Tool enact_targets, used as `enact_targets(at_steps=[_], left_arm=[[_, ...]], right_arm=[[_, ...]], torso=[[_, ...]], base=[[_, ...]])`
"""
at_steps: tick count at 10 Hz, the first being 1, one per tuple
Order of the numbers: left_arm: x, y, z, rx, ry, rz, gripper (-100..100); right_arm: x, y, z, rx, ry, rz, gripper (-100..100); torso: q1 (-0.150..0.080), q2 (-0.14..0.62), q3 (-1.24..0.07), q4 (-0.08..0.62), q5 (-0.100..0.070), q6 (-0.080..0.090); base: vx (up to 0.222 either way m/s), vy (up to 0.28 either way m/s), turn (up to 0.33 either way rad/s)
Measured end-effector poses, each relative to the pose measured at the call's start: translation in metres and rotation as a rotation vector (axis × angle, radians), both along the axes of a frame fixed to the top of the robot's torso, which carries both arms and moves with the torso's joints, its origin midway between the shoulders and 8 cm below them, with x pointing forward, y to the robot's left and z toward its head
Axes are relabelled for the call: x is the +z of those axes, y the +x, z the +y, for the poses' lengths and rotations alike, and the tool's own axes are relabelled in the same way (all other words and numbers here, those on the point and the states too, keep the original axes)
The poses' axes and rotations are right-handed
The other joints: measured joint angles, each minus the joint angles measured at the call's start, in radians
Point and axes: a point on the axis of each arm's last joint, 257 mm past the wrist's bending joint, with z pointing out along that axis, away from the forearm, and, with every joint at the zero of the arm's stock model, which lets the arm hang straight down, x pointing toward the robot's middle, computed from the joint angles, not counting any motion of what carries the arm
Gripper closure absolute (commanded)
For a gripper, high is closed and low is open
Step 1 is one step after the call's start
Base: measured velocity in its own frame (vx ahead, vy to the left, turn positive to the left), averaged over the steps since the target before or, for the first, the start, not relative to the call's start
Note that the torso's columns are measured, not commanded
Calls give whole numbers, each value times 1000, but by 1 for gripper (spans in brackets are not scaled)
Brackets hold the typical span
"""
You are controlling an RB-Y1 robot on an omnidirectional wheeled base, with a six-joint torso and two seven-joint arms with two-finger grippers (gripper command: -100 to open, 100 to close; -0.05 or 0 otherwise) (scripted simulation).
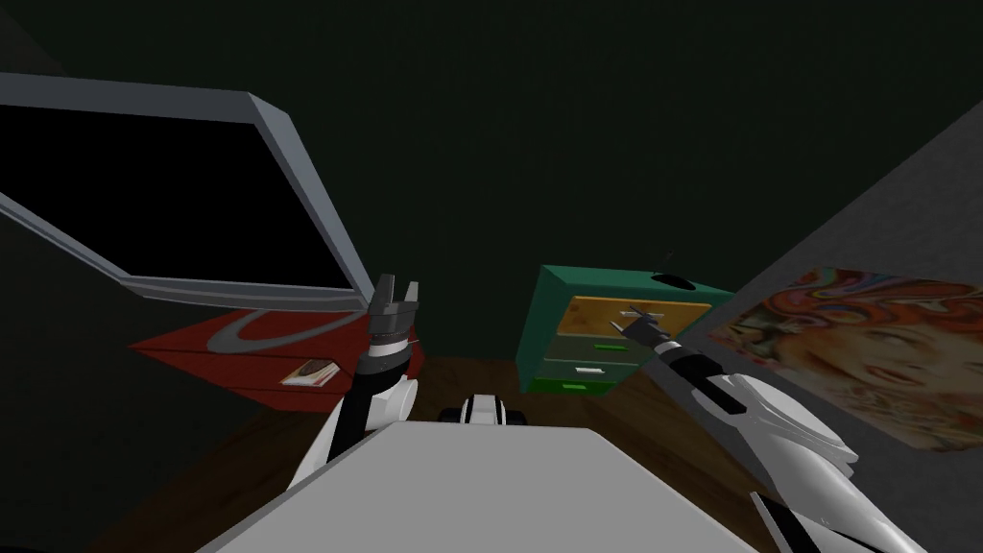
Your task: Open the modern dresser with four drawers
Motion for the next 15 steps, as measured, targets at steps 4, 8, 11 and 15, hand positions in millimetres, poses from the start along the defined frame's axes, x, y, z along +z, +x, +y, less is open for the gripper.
enact_targets(at_steps=[4,8,11,15], left_arm=[[0,0,0,0,0,0,0],[0,0,0,0,0,0,0],[0,0,0,0,0,0,0],[0,0,0,0,0,0,0]], right_arm=[[6,-11,-24,-23,0,-28,-100],[26,-24,-56,-61,-4,-69,-100],[-1,-29,-58,-79,25,-25,100],[-26,-19,-35,-66,46,30,100]], torso=[[-1,-1,-1,0,0,0],[0,-1,0,0,0,1],[-7,0,0,0,-2,1],[0,-1,-1,0,0,0]], base=[[1,40,38],[0,54,37],[-2,-45,-60],[3,-60,-36]])
